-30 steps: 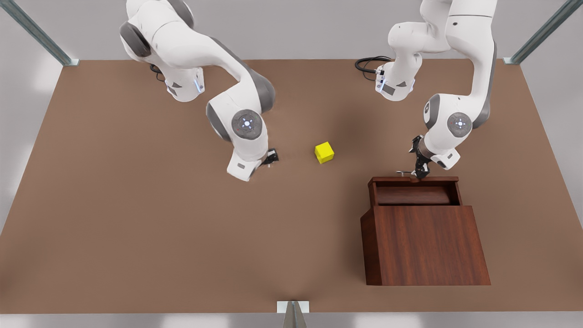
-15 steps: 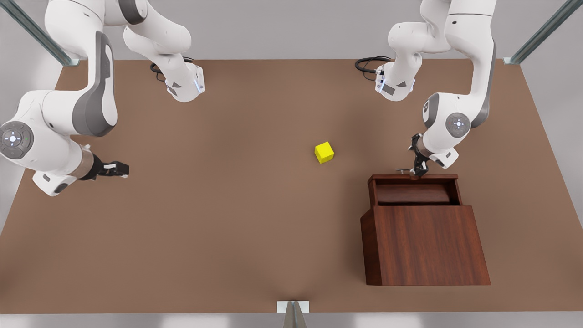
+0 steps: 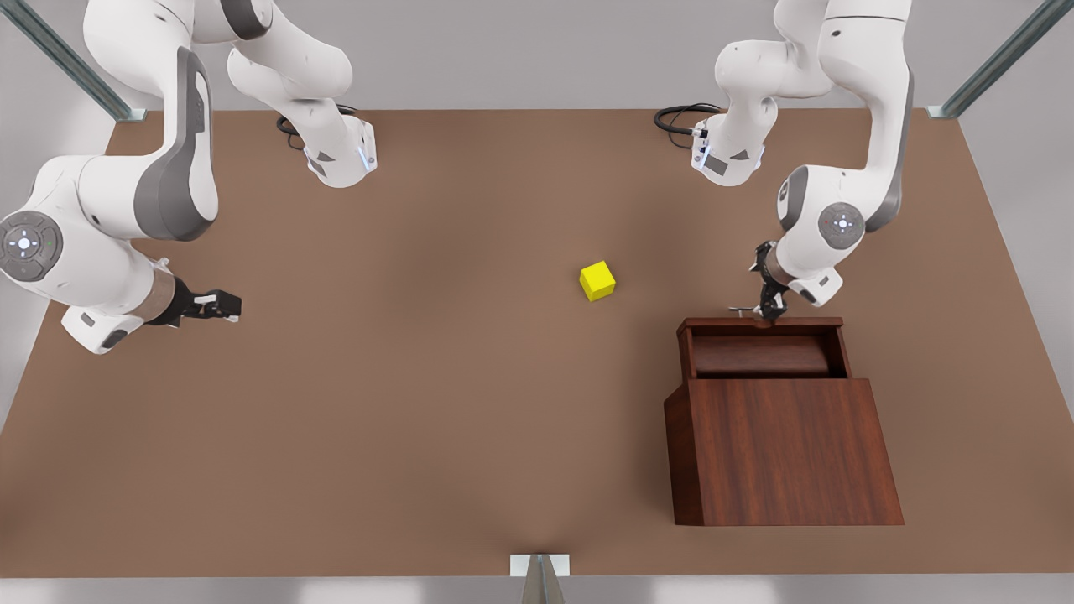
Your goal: Open the drawer with left arm, place the square in the middle with right arm, and place the square in the drawer with left arm
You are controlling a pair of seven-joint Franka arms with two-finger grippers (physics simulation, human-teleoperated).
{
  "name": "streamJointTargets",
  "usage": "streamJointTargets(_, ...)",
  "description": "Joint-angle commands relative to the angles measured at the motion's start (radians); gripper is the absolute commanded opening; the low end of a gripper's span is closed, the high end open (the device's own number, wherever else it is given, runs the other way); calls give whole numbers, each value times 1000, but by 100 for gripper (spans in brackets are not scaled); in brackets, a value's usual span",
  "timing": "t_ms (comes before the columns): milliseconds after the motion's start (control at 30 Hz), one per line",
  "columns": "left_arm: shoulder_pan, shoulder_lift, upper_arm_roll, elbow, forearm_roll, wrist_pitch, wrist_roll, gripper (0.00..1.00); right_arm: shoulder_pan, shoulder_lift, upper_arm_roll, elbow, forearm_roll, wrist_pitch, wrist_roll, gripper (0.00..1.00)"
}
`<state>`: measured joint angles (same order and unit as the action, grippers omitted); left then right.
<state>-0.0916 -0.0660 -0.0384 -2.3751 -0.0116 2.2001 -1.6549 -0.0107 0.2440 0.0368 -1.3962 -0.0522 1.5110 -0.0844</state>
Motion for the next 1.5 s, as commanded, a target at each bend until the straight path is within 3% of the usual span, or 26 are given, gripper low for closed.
streamJointTargets(0, 1, -3, 0, 4, -1, -8, 0, 100, 0, 0, 0, 0, 0, 0, 0, 100)
streamJointTargets(67, 1, -14, 0, 63, -1, -95, 0, 100, 0, 0, 2, 0, 0, 0, 0, 100)
streamJointTargets(133, 0, -12, -32, 315, -7, -373, 21, 100, 0, 0, 2, 2, -2, 2, 0, 100)
streamJointTargets(167, 0, 0, -112, 465, -1, -505, 147, 100, 0, -2, 11, 2, -2, 2, 0, 100)
streamJointTargets(267, -2, 248, -313, 898, 4, -712, 228, 100, 0, 0, 21, 5, -8, 9, 0, 100)
streamJointTargets(333, -37, 356, -454, 968, 74, -694, 257, 100, -2, -3, 21, 5, -5, 9, 2, 100)
streamJointTargets(367, -106, 413, -479, 1001, 105, -643, 467, 100, -2, -8, 21, 3, 0, 9, 5, 100)
streamJointTargets(433, -152, 414, -476, 922, 108, -514, 1157, 100, 1, -29, 31, -4, 5, 6, 8, 100)
streamJointTargets(533, -197, 400, -472, 805, 110, -500, 1253, 100, -3, -28, 29, -15, 8, 8, 8, 100)
streamJointTargets(600, -204, 400, -472, 627, 119, -315, 1393, 100, -5, -31, 26, -14, 40, 11, 8, 100)
streamJointTargets(700, -211, 420, -469, 504, 139, -134, 1543, 100, 1, -46, 31, -20, 38, 2, 8, 100)
streamJointTargets(867, -220, 419, -468, 429, 171, -100, 1627, 100, 1, -54, 31, -29, 38, 3, 8, 100)
streamJointTargets(1067, -223, 408, -466, 272, 232, 87, 1688, 100, 5, -58, 37, -26, 35, 11, 6, 100)
streamJointTargets(1167, -221, 413, -466, 269, 232, 90, 1707, 100, 3, -115, 34, -121, 31, 87, -2, 100)
streamJointTargets(1467, -221, 459, -451, 249, 277, 102, 1709, 100, 3, -109, 32, -115, 31, 89, -3, 100)
